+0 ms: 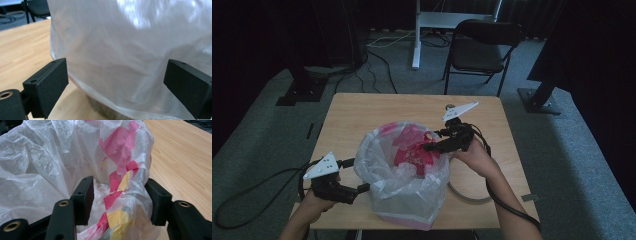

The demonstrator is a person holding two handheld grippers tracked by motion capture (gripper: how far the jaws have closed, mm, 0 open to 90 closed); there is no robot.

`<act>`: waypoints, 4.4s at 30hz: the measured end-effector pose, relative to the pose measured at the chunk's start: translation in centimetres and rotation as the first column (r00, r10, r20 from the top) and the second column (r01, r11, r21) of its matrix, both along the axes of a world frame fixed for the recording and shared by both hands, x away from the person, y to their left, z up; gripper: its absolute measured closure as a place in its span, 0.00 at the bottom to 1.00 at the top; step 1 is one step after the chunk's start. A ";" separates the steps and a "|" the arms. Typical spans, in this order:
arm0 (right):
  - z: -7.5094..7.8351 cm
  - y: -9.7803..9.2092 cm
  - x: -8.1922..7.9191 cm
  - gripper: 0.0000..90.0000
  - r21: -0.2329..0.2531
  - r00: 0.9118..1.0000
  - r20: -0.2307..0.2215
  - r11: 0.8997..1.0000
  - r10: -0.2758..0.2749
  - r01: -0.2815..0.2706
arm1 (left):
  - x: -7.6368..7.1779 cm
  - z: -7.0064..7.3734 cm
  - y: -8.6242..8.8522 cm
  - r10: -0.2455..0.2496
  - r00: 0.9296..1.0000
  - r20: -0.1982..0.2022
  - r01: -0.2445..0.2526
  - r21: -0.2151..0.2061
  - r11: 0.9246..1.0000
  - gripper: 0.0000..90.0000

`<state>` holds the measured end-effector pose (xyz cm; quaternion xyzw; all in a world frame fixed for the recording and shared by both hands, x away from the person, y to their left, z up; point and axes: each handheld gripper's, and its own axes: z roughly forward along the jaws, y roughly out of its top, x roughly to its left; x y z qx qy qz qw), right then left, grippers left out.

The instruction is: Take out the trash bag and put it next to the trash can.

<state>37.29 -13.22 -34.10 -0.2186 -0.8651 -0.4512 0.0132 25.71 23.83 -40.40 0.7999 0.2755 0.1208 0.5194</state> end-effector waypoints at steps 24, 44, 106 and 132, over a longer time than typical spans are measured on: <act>0.6 -0.1 0.1 0.79 -0.031 0.995 0.027 0.995 -0.098 0.098 | -0.3 1.4 1.0 -0.047 0.997 0.068 0.054 -0.101 0.993 0.96; 5.1 -0.2 -0.3 0.97 0.081 0.983 0.137 0.991 -0.120 0.110 | 0.0 7.2 0.7 -0.013 0.984 0.180 0.040 -0.144 0.989 0.99; 5.4 5.5 -2.7 0.98 0.063 0.960 0.035 0.959 0.276 -0.278 | 2.9 10.7 -6.9 0.015 0.996 0.092 0.000 -0.159 0.987 0.44; 6.6 4.2 -2.3 0.99 0.121 0.966 0.058 0.959 0.253 -0.258 | -1.0 4.2 3.4 0.192 0.978 -0.087 -0.201 -0.108 0.974 0.00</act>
